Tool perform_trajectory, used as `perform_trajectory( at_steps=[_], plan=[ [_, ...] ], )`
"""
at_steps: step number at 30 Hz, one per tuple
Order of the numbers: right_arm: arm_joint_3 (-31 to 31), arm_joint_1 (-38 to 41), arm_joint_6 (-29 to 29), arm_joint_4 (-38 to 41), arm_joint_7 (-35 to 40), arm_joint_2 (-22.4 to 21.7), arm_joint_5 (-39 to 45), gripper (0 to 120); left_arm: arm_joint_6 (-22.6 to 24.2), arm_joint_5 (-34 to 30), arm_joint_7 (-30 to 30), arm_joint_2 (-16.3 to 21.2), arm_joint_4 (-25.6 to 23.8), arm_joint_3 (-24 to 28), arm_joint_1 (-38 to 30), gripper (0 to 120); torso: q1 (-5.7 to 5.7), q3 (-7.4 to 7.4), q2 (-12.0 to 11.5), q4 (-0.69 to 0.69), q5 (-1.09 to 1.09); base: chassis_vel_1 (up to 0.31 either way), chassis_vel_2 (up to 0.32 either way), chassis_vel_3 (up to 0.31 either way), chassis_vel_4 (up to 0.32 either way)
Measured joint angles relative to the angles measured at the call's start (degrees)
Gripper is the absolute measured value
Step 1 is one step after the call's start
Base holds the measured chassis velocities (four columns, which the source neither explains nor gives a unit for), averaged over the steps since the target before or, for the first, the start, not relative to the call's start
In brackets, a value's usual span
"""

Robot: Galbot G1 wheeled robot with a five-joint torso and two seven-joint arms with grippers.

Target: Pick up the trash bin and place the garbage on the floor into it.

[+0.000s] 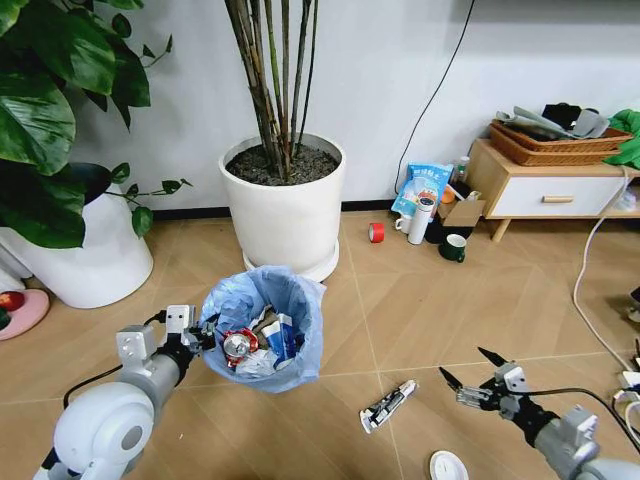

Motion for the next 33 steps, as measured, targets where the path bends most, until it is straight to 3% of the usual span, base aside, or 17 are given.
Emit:
perform_trajectory(
  at_steps=[9,16,21,33],
  plan=[
    [3.8,-3.28,8.37,-6.88,-6.09,2.2,-3.31,100,-0.26,1.47,0.9,-0.04,-1.27,-0.25,1.46,0,0.0,0.0,0.0,0.0,-0.02,0.0,0.0,0.0,0.0],
    [2.87,-3.63,12.81,-19.78,-10.59,5.85,-8.75,100,-0.4,2.05,1.6,-0.07,-1.74,0.13,1.93,0,0.0,-0.01,0.0,-0.02,0.0,0.0,0.0,0.0,0.0],
    [1.77,-0.57,13.71,-27.26,-10.73,7.16,-11.24,100,-0.43,2.26,1.72,0.01,-1.85,0.47,2.19,0,-0.01,-0.01,0.0,-0.01,0.0,0.0,0.0,0.0,0.0],
    [-1.28,6.95,12.21,-34.91,-8.89,7.89,-13.59,100,-0.51,2.34,1.69,0.46,-2.16,0.66,2.34,0,0.0,0.0,0.0,0.0,0.0,0.0,0.0,0.0,0.0]
  ],
)
